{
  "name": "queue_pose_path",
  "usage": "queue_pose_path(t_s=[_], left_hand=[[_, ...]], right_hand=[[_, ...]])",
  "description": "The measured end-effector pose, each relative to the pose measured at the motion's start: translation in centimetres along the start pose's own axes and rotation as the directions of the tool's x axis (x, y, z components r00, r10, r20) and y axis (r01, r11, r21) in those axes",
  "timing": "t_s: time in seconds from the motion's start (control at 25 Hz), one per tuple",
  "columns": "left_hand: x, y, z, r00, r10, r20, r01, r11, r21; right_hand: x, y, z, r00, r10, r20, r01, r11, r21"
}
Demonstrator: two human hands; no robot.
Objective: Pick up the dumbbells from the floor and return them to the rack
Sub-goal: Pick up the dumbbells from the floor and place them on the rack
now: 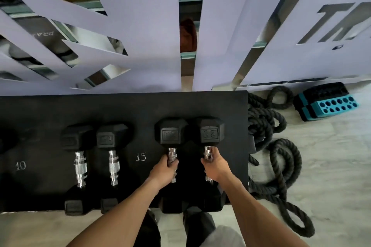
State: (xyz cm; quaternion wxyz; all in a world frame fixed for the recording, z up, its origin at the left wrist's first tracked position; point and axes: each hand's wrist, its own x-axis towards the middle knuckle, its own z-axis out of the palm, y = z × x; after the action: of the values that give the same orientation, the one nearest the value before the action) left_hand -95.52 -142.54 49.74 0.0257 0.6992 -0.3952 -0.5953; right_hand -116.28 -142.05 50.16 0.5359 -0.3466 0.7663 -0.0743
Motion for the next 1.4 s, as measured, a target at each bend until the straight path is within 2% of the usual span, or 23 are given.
queue_pose_path(t_s=[0.08, 0.16, 0.24, 0.28, 0.32, 0.4, 0.48, 0.56, 0.6, 0.64, 0.68, 0.76, 0.8, 0.84, 0.92, 1.04, 1.2, 1.4], left_hand=[[-0.2, 0.2, -0.2, 1.000, 0.016, 0.017, -0.015, 0.999, -0.040], [-0.7, 0.2, -0.9, 0.998, 0.035, 0.044, -0.034, 0.999, -0.012], [-1.3, -0.7, -2.6, 0.999, 0.048, 0.019, -0.048, 0.998, 0.040], [-1.6, -1.6, -4.0, 0.998, 0.067, -0.021, -0.066, 0.996, 0.059], [-1.9, -2.7, -5.6, 0.990, 0.102, -0.101, -0.092, 0.991, 0.102], [-2.6, -5.7, -10.5, 0.920, 0.199, -0.339, -0.121, 0.964, 0.237], [-3.1, -8.4, -15.8, 0.801, 0.233, -0.552, -0.097, 0.960, 0.264], [-3.0, -10.3, -20.6, 0.712, 0.191, -0.676, -0.053, 0.974, 0.220], [-2.6, -11.0, -22.6, 0.698, 0.157, -0.699, -0.041, 0.983, 0.180], [-2.1, -11.5, -24.2, 0.713, 0.110, -0.693, -0.027, 0.991, 0.131], [-1.3, -11.7, -25.4, 0.769, 0.058, -0.637, -0.004, 0.996, 0.086], [0.9, -12.7, -27.0, 0.919, -0.012, -0.395, 0.013, 1.000, 0.001], [1.6, -12.9, -27.2, 0.966, -0.041, -0.254, 0.036, 0.999, -0.026], [2.1, -13.0, -27.2, 0.987, -0.063, -0.149, 0.059, 0.998, -0.029], [2.5, -13.2, -27.1, 0.994, -0.058, -0.089, 0.058, 0.998, -0.001], [2.6, -13.2, -27.1, 0.996, -0.017, -0.083, 0.015, 1.000, -0.021], [3.0, -13.1, -27.2, 0.998, -0.044, -0.043, 0.043, 0.999, -0.013], [3.0, -12.9, -27.2, 0.998, -0.033, -0.063, 0.035, 0.999, 0.033]], right_hand=[[-0.1, -0.6, -0.5, 0.999, -0.006, 0.045, 0.009, 0.998, -0.066], [-0.8, -1.9, -1.0, 0.995, 0.060, 0.083, -0.038, 0.970, -0.239], [-2.1, -4.0, -1.0, 0.992, 0.124, 0.018, -0.092, 0.819, -0.566], [-3.0, -5.5, -0.5, 0.993, 0.121, -0.012, -0.098, 0.735, -0.671], [-3.9, -6.9, 0.5, 0.994, 0.111, 0.013, -0.071, 0.715, -0.696], [-5.5, -10.2, 5.0, 0.978, 0.060, 0.199, 0.073, 0.797, -0.599], [-6.6, -13.1, 10.9, 0.927, -0.063, 0.369, 0.225, 0.881, -0.417], [-6.9, -15.3, 16.7, 0.906, -0.145, 0.397, 0.270, 0.922, -0.279], [-6.6, -16.0, 19.4, 0.910, -0.143, 0.389, 0.241, 0.946, -0.218], [-6.3, -16.5, 21.6, 0.923, -0.111, 0.368, 0.180, 0.971, -0.160], [-5.8, -16.8, 23.3, 0.942, -0.066, 0.330, 0.105, 0.989, -0.100], [-4.7, -17.6, 25.9, 0.976, 0.016, 0.216, -0.012, 1.000, -0.020], [-4.2, -17.9, 26.6, 0.985, 0.034, 0.167, -0.033, 0.999, -0.011], [-3.8, -18.1, 27.0, 0.990, 0.044, 0.136, -0.041, 0.999, -0.025], [-3.6, -18.7, 27.2, 0.993, 0.059, 0.106, -0.052, 0.997, -0.064], [-4.0, -18.9, 27.2, 0.994, 0.076, 0.082, -0.067, 0.992, -0.112], [-4.1, -19.3, 26.8, 0.992, 0.072, 0.101, -0.061, 0.992, -0.106], [-4.1, -19.6, 26.5, 0.990, 0.063, 0.127, -0.047, 0.991, -0.122]])
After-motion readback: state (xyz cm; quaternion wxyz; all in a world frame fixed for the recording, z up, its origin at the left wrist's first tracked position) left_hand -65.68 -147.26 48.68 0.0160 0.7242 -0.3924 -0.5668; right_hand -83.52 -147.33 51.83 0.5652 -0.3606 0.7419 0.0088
